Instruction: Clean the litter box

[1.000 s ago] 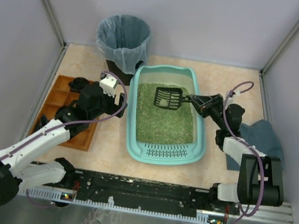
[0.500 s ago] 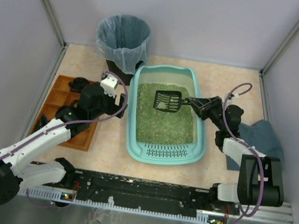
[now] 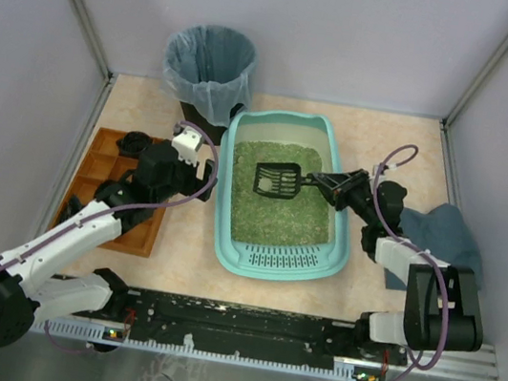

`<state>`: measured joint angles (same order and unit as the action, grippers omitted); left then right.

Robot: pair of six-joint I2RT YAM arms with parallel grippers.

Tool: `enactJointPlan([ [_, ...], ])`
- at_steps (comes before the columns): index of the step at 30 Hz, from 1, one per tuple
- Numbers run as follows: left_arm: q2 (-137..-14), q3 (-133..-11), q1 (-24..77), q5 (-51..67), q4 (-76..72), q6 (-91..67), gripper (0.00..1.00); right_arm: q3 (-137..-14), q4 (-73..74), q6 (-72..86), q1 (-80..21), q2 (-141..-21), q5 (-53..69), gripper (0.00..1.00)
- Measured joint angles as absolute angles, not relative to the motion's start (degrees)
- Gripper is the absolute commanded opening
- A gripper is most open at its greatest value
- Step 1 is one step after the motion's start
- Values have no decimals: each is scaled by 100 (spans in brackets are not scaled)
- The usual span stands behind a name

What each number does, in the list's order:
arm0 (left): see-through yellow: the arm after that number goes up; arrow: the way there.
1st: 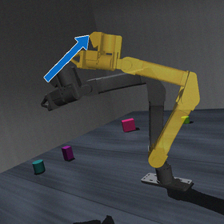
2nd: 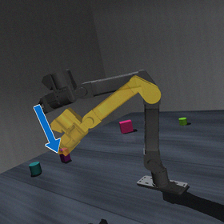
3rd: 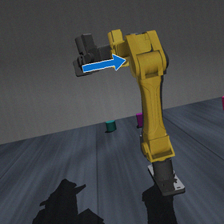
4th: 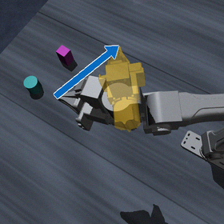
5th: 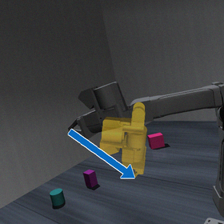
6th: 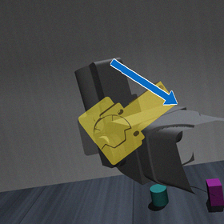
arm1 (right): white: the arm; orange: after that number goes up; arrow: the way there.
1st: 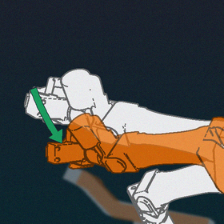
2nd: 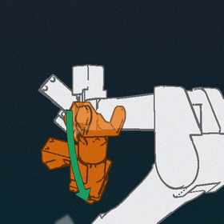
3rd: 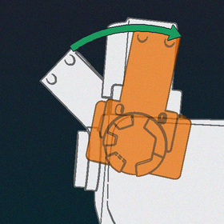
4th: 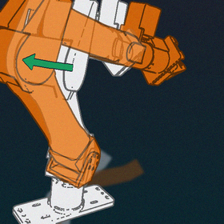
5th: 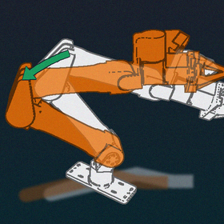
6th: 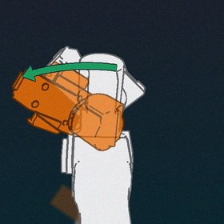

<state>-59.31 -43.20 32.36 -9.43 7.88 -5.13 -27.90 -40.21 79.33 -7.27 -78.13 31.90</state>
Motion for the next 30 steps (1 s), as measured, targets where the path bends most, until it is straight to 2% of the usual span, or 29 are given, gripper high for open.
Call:
enactJointPlan([
  [4,-5986,-4320,3236,-943,801,-515,92,-2711,-4097,8020,-493,-7795,3140,0],
  [9,-6014,-4327,3236,-904,790,-513,91,-2884,-3765,7804,-687,-7758,3199,0],
  [13,-6051,-4338,3236,-902,819,-517,92,-2698,-4064,7999,-357,-7732,3103,0],
  [22,-6025,-4338,3236,-906,814,-517,92,-2755,-3951,7905,-596,-7688,3068,0],
  [30,-6020,-4338,3205,-862,812,-622,93,-3347,-3503,7749,-655,-7675,2915,0],
])
